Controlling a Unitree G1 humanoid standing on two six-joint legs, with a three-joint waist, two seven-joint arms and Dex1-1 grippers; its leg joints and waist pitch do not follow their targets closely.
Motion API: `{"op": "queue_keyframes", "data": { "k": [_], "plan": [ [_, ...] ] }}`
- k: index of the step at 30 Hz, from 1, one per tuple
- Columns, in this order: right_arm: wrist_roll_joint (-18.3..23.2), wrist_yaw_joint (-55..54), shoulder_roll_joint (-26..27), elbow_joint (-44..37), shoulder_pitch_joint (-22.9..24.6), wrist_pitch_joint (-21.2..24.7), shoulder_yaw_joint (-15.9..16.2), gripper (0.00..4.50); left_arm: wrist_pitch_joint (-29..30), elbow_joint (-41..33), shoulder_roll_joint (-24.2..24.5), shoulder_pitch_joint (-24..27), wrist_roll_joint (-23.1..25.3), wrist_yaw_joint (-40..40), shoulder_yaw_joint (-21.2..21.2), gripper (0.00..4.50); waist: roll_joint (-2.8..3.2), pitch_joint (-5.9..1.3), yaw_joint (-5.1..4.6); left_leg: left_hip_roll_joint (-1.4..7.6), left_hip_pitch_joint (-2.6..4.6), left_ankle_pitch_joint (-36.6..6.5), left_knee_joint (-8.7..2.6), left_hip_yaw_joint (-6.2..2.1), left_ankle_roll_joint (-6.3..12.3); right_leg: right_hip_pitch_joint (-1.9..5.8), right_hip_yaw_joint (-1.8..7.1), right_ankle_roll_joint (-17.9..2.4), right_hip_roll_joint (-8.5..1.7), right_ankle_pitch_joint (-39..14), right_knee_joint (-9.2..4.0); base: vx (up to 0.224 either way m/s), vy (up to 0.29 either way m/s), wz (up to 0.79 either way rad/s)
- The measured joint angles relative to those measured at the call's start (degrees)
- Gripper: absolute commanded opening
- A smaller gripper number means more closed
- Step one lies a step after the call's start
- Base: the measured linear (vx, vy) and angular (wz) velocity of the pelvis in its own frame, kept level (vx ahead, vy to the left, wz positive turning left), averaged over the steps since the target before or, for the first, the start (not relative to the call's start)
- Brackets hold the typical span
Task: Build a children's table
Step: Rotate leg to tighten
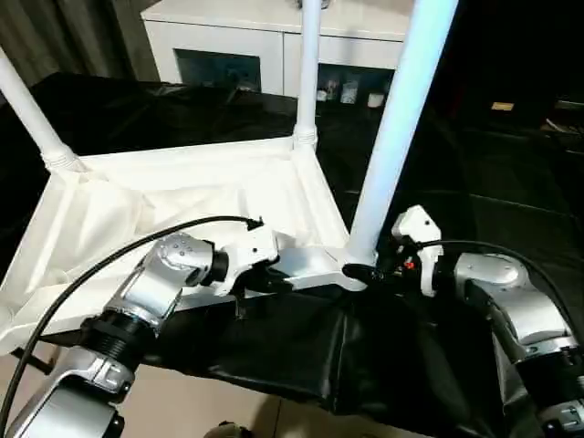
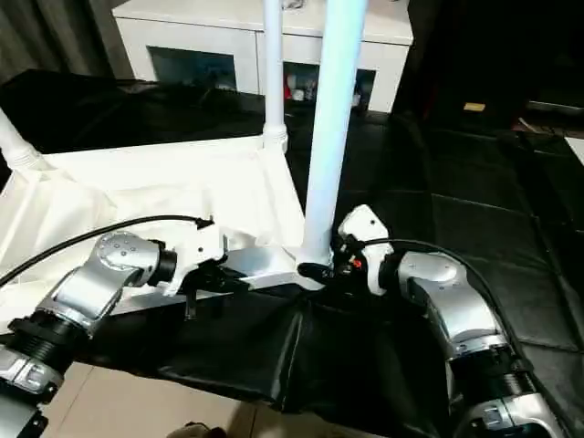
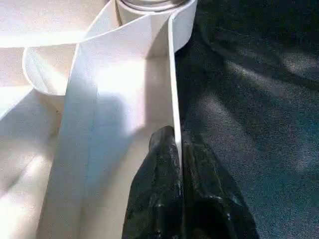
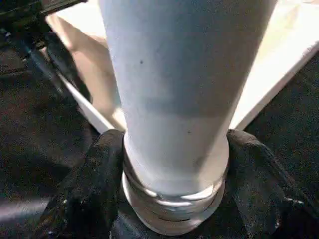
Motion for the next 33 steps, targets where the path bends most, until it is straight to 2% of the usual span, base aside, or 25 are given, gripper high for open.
{"op": "queue_keyframes", "data": {
  "k": [4,6,10,12,15,19,20,21,23,24,26,28,30,33],
  "plan": [
    [-2.7,-17.4,9.6,5.0,-2.4,1.2,-3.4,2.71,1.9,3.9,-4.7,-1.9,3.1,9.6,1.4,0.0,0.05,-0.04,-0.8,-0.01,0.15,0.0,0.16,0.03,0.0,0.06,0.06,-0.1,0.0,0.1,0.1,0.0,0.0,0.0],
    [-3.6,-23.1,11.7,6.6,-3.3,1.4,-4.2,2.7,3.3,5.0,-7.0,-2.7,3.5,12.8,1.6,0.0,0.06,-0.05,-0.97,-0.04,0.26,0.0,0.16,0.05,0.0,0.17,0.12,-0.1,-0.01,0.1,0.03,0.0,0.0,0.0],
    [-6.5,-40.2,19.6,13.0,-7.8,1.9,-8.2,2.7,7.4,11.9,-15.5,-7.1,4.3,23.8,3.0,0.0,0.13,-0.09,-0.88,-0.16,0.39,0.0,0.16,0.09,0.0,0.42,0.29,-0.1,-0.05,0.1,-0.09,0.0,0.0,0.0],
    [-6.8,-44.5,20.9,14.9,-9.2,1.8,-9.6,2.7,8.4,13.5,-17.9,-8.2,4.5,26.7,3.1,0.0,0.16,-0.1,-0.75,-0.21,0.38,0.0,0.15,0.15,0.0,0.44,0.41,-0.1,-0.06,0.1,-0.15,0.0,0.0,0.0],
    [-8.7,-51.5,23.1,20.1,-11.9,-1.3,-10.8,2.7,8.5,17.4,-21.3,-10.2,5.0,31.4,3.7,0.0,0.47,-0.31,-0.69,-0.31,0.37,0.0,0.16,0.22,0.01,0.46,0.59,-0.1,-0.08,0.1,-0.21,0.0,0.0,0.0],
    [-8.5,-52.5,23.8,22.7,-12.5,-5.1,-12.1,2.7,8.3,18.2,-22.2,-10.8,5.5,32.4,3.7,0.0,0.53,-0.35,-0.59,-0.33,0.35,-0.1,0.15,0.23,0.15,0.44,0.65,0.0,-0.07,0.1,-0.21,0.0,0.0,0.0],
    [-8.3,-52.2,23.9,22.8,-12.4,-5.5,-12.5,3.05,8.3,18.2,-22.2,-10.8,5.6,32.4,3.7,0.0,0.53,-0.35,-0.56,-0.33,0.35,-0.1,0.15,0.23,0.16,0.43,0.64,0.0,-0.07,0.1,-0.21,0.0,0.0,0.0],
    [-8.2,-51.6,24.0,22.8,-12.2,-6.0,-12.9,3.05,8.3,18.1,-22.2,-10.8,5.5,32.4,3.7,0.0,0.53,-0.35,-0.49,-0.32,0.33,-0.1,0.15,0.23,0.17,0.42,0.64,0.0,-0.07,0.1,-0.21,0.0,0.0,0.0],
    [-8.3,-50.5,23.7,22.7,-11.6,-7.4,-13.0,3.39,8.3,18.0,-22.1,-10.8,5.5,32.4,3.7,0.0,0.53,-0.34,-0.38,-0.32,0.29,-0.1,0.14,0.24,0.18,0.37,0.63,0.0,-0.07,0.1,-0.21,0.0,0.0,0.0],
    [-8.2,-49.6,23.8,22.5,-11.5,-7.8,-13.0,3.42,8.3,18.0,-21.9,-10.8,5.6,32.6,3.8,0.0,0.53,-0.34,-0.44,-0.31,0.29,-0.1,0.14,0.24,0.18,0.35,0.63,0.0,-0.06,0.1,-0.19,0.0,0.0,0.0],
    [-8.5,-47.6,24.0,20.1,-10.7,-9.2,-10.9,3.62,7.9,18.3,-20.5,-11.0,5.7,34.3,4.4,0.0,0.52,-0.34,-1.27,-0.26,0.19,-0.1,0.15,0.21,0.18,0.15,0.58,0.1,-0.02,0.2,-0.2,0.0,0.0,0.0],
    [-8.4,-45.2,23.3,16.3,-9.2,-10.2,-9.6,3.87,7.8,17.9,-19.4,-11.0,5.7,34.1,4.8,0.0,0.52,-0.34,-1.51,-0.22,-0.02,-0.1,0.16,0.11,0.18,-0.02,0.45,0.2,-0.02,0.3,-0.23,0.0,0.0,0.0],
    [-7.5,-42.2,21.1,12.8,-8.2,-9.9,-9.6,3.95,7.8,16.3,-18.4,-10.2,5.7,32.8,4.7,0.0,0.52,-0.34,-1.37,-0.17,-0.11,-0.1,0.15,0.11,0.19,-0.1,0.39,0.3,-0.02,0.2,-0.23,0.0,0.0,0.0],
    [-5.9,-32.6,12.3,5.6,-4.1,-6.7,-9.6,3.95,6.5,11.6,-13.4,-7.2,5.2,26.9,4.1,0.0,0.52,-0.34,-0.97,-0.1,-0.12,-0.1,0.15,0.1,0.27,-0.06,0.31,0.4,0.01,0.1,-0.25,0.0,0.0,0.0]
  ]
}}
